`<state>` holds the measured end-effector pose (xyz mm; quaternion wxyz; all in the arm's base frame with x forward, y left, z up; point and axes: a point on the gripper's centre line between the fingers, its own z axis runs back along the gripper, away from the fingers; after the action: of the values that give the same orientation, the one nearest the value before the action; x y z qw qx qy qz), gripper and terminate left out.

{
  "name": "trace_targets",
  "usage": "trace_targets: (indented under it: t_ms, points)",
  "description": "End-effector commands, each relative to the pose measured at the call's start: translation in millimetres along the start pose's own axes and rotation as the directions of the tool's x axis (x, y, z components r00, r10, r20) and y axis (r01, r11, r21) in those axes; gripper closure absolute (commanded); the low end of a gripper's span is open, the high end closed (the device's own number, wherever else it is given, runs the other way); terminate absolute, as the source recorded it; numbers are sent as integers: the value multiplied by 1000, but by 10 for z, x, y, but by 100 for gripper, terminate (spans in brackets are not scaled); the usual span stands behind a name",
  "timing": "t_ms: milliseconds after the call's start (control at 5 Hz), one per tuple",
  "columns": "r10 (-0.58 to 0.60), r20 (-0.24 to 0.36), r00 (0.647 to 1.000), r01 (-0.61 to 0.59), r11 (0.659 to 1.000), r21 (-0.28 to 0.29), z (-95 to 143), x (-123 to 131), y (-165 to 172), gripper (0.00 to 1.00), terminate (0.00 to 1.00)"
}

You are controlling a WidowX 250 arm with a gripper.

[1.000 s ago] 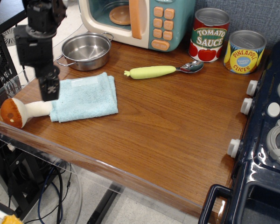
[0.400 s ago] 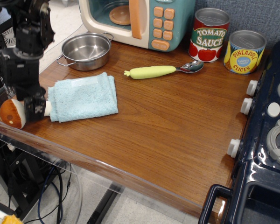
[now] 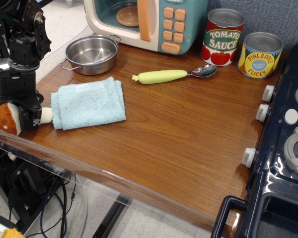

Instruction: Put the mushroom in front of the cans

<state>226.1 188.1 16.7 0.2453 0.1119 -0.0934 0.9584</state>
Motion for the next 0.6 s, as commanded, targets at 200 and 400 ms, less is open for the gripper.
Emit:
trace_targets:
  t_ms: [200,400]
  points:
    - [0,-60,998,-9,990,-139,592,70,-161,100,0]
    - [-60,-99,993,43,985,-165,890,-114,-72,100,0]
